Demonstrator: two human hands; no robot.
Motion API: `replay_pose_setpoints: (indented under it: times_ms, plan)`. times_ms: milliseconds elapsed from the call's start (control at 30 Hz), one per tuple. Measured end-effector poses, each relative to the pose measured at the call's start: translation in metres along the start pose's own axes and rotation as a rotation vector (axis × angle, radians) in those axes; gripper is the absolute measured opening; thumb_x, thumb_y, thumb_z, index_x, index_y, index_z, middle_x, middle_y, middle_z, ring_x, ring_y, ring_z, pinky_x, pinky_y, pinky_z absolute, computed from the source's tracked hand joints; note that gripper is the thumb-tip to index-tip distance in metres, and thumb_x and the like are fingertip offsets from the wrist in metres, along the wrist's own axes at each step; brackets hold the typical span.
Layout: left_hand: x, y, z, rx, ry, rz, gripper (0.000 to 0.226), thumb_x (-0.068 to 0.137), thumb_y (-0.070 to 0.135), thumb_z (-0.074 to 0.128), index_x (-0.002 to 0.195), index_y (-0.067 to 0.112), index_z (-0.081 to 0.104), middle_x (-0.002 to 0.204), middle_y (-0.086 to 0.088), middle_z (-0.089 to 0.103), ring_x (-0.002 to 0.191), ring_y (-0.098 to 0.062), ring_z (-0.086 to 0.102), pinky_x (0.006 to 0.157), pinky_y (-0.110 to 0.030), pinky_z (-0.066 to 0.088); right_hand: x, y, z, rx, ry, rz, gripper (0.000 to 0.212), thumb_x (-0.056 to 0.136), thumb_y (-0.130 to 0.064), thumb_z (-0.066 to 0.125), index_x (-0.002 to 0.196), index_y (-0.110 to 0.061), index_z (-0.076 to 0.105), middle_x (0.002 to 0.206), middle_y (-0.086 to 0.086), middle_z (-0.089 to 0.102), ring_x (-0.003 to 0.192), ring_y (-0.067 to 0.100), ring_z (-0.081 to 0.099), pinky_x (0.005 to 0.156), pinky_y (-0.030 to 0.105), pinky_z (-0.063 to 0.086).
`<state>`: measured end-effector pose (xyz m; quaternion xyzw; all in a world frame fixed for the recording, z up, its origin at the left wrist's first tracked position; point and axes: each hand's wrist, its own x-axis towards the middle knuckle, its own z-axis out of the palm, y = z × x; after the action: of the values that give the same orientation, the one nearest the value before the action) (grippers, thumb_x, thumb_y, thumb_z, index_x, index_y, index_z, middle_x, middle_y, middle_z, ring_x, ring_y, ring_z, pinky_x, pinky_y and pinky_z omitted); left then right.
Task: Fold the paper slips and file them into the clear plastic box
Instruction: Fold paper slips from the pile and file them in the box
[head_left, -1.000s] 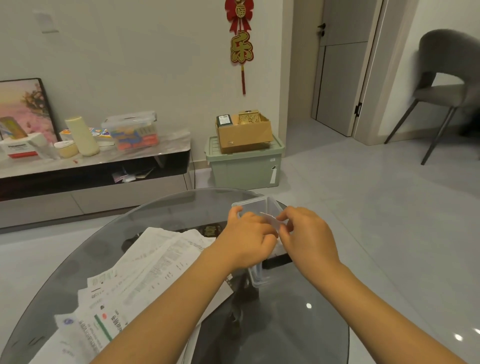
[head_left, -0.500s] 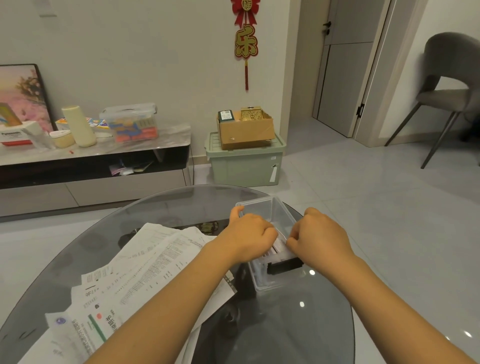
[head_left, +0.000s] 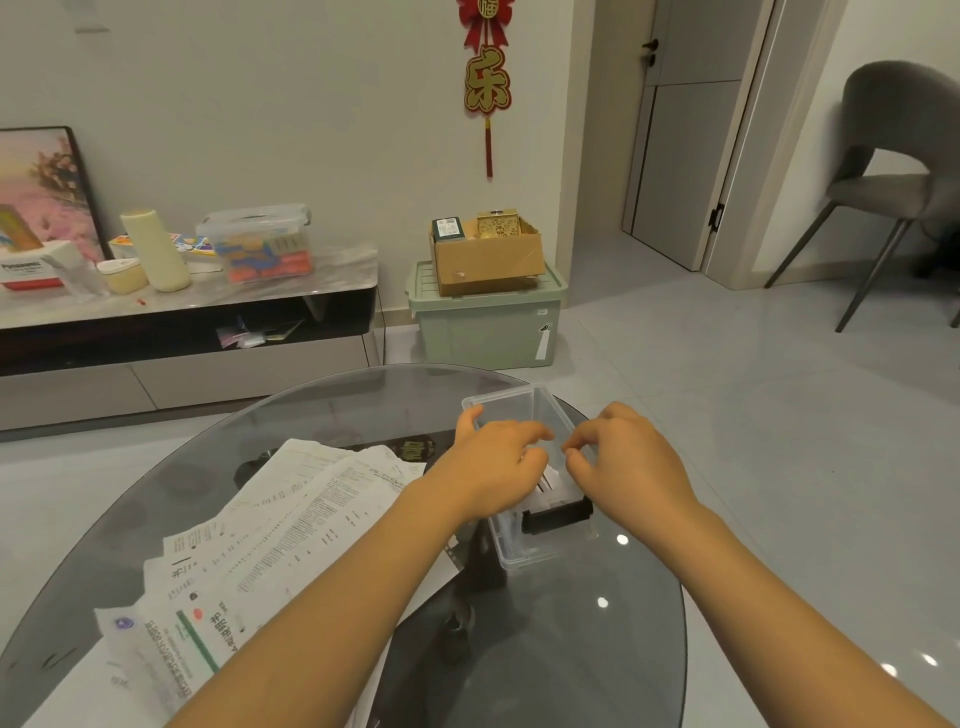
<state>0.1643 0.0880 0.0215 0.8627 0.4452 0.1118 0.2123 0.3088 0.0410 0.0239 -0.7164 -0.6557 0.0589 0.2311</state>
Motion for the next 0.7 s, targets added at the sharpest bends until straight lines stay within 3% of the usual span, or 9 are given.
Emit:
replay_pose_setpoints:
  times_ms: [167,233,333,533,700]
  plan:
    - [-0.026,0.008,-0.01,-0.046,0.213,0.003,0.042,0.096,0.016,0.031,0.135,0.026,0.045,0.138,0.004,0.048,0.131,-0.009,0.033,0.117,-0.035,0.003,-0.011,-0.005,-0.002,0.075,0.016,-0.134,0.023,0.089,-0.026,0.056,0.11,-0.023,0.066,0.102,-0.006,0.045,0.112,0.013,0.038,0.087,0.023,0.038]
    - [-0.045,0.01,-0.012,-0.109,0.296,-0.027,0.042,0.096,0.018,0.034,0.136,0.028,0.043,0.13,0.006,0.052,0.123,-0.012,0.036,0.112,-0.031,0.017,-0.02,-0.01,-0.003,0.1,0.069,-0.198,0.023,0.088,-0.026,0.058,0.109,-0.024,0.067,0.098,-0.01,0.043,0.11,0.012,0.037,0.087,0.023,0.037]
    - [-0.076,0.008,-0.011,-0.173,0.396,-0.064,0.039,0.095,0.027,0.035,0.132,0.033,0.045,0.118,0.008,0.056,0.115,-0.021,0.046,0.101,-0.043,0.04,-0.036,-0.025,-0.003,0.157,0.072,-0.271,0.024,0.088,-0.024,0.059,0.11,-0.026,0.067,0.096,-0.009,0.045,0.109,0.012,0.039,0.087,0.028,0.042]
    - [-0.139,-0.001,-0.001,-0.106,0.508,-0.194,0.034,0.097,0.024,0.039,0.128,0.032,0.05,0.122,0.012,0.055,0.117,-0.013,0.046,0.101,-0.04,0.04,-0.061,-0.054,0.008,0.189,-0.021,-0.394,0.028,0.091,-0.022,0.054,0.118,-0.027,0.062,0.104,-0.006,0.05,0.11,0.012,0.042,0.083,0.027,0.042]
    - [-0.177,-0.014,0.014,-0.086,0.489,-0.343,0.033,0.098,0.031,0.039,0.129,0.033,0.047,0.129,0.01,0.053,0.117,-0.011,0.047,0.103,-0.039,0.04,-0.074,-0.073,0.024,0.125,-0.135,-0.458,0.035,0.09,-0.023,0.052,0.125,-0.028,0.057,0.109,-0.004,0.049,0.11,0.014,0.045,0.084,0.026,0.041]
